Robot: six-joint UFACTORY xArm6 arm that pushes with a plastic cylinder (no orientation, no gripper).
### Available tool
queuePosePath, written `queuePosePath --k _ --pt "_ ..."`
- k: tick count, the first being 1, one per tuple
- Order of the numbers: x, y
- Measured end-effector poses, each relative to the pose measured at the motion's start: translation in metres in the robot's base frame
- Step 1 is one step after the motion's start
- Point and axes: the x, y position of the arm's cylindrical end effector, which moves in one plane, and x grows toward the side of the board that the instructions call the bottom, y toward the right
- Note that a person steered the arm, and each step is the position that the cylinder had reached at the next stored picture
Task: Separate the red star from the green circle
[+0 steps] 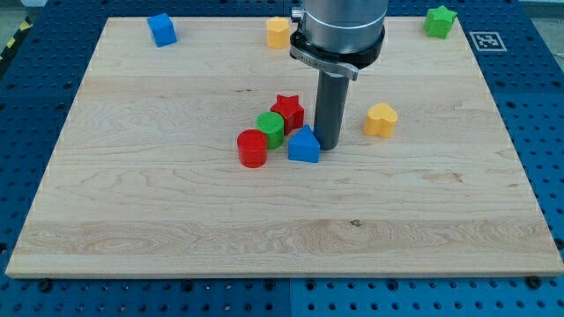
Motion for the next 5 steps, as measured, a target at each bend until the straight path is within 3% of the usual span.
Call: queuePosePath --k 2,5 --pt "-0.059 -0.017" --pt "-0.051 -0.087"
